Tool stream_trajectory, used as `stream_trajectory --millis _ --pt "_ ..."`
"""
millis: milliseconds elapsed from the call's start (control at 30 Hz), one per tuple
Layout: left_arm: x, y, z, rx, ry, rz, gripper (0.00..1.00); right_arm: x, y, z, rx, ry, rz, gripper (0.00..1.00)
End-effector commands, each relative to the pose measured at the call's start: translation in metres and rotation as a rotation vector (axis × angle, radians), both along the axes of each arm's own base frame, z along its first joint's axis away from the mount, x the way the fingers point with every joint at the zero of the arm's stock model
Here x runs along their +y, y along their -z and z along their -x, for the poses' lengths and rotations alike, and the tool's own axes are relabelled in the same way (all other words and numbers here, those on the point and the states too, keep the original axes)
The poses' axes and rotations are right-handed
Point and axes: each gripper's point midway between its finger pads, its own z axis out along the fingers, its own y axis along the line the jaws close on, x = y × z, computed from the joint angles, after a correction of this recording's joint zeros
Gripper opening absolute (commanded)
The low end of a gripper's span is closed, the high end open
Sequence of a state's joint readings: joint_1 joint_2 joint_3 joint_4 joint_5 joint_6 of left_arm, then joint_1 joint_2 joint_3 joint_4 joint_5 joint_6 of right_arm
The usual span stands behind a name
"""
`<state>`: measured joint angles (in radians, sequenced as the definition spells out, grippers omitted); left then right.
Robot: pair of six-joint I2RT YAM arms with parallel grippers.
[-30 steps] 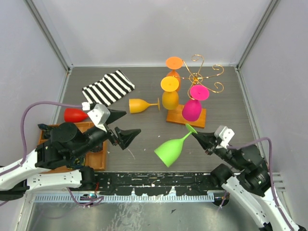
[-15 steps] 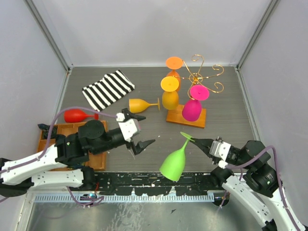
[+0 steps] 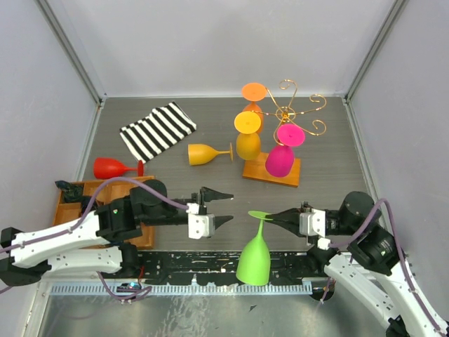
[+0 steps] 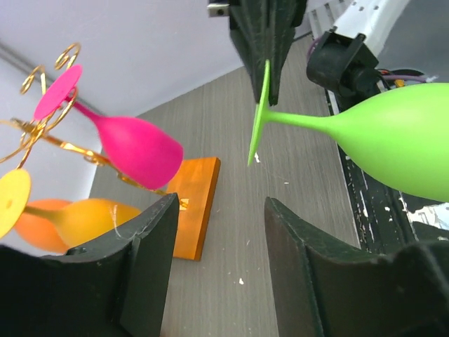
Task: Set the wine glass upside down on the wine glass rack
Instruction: Adjust the wine glass.
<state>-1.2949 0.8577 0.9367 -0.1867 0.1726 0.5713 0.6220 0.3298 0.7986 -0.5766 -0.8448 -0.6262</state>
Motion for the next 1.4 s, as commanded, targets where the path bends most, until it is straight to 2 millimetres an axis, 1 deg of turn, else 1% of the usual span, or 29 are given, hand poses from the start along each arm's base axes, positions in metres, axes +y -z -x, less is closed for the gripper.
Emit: stream_trajectory --millis 0,67,167,267,433,667,767,833,1000,1033,1100,1133,1167,1200,1233,1300,1367 --pt "-0.014 -0.015 0.015 -0.04 0.111 0.015 0.57 0.008 -0.016 0.009 -0.053 -0.098 -0.029 0.01" --pt "-0.018 -0.013 0.018 -0.023 0.129 0.006 0.57 0.012 -0.016 0.008 -0.048 -0.11 -0.034 0.01" --pt "-0.026 -0.004 0.022 0.004 0.158 -0.019 0.57 0.017 -0.013 0.001 -0.034 -0.109 -0.044 0.01" --pt "-0.032 0.002 0.024 0.014 0.174 -0.037 0.56 0.022 -0.01 -0.001 -0.024 -0.134 -0.047 0.01" --pt "-0.039 0.006 0.027 0.027 0.188 -0.06 0.42 0.027 -0.007 0.002 -0.003 -0.174 -0.046 0.01" --pt "-0.05 0.013 0.03 0.04 0.205 -0.082 0.37 0.03 -0.012 0.003 0.003 -0.192 -0.079 0.01" --pt "-0.052 0.014 0.028 0.034 0.2 -0.086 0.3 0.03 -0.012 0.003 0.003 -0.194 -0.082 0.01" --pt "-0.052 0.012 0.026 0.02 0.191 -0.084 0.21 0.03 -0.011 0.003 0.006 -0.188 -0.081 0.01" --pt "-0.05 0.012 0.02 -0.01 0.16 -0.086 0.02 0.027 -0.009 0.001 0.003 -0.159 -0.086 0.01" --pt "-0.049 0.012 0.019 -0.018 0.158 -0.087 0.0 0.026 -0.008 0.001 0.001 -0.153 -0.086 0.01" --pt "-0.047 0.011 0.017 -0.044 0.155 -0.088 0.0 0.025 -0.008 -0.001 0.005 -0.136 -0.089 0.04" --pt "-0.047 0.011 0.016 -0.055 0.152 -0.091 0.0 0.025 -0.007 -0.002 0.016 -0.127 -0.09 0.09" --pt "-0.045 0.01 0.015 -0.065 0.145 -0.09 0.0 0.024 -0.007 -0.001 0.038 -0.117 -0.092 0.2" --pt "-0.044 0.01 0.014 -0.071 0.141 -0.089 0.0 0.023 -0.006 -0.001 0.057 -0.106 -0.093 0.26" --pt "-0.042 0.009 0.013 -0.081 0.135 -0.086 0.0 0.022 -0.005 0.0 0.076 -0.098 -0.095 0.28" --pt "-0.037 0.01 0.01 -0.104 0.118 -0.086 0.0 0.019 -0.005 0.003 0.108 -0.09 -0.104 0.41" --pt "-0.033 0.015 0.004 -0.127 0.09 -0.097 0.0 0.016 -0.01 0.006 0.11 -0.074 -0.127 0.44"
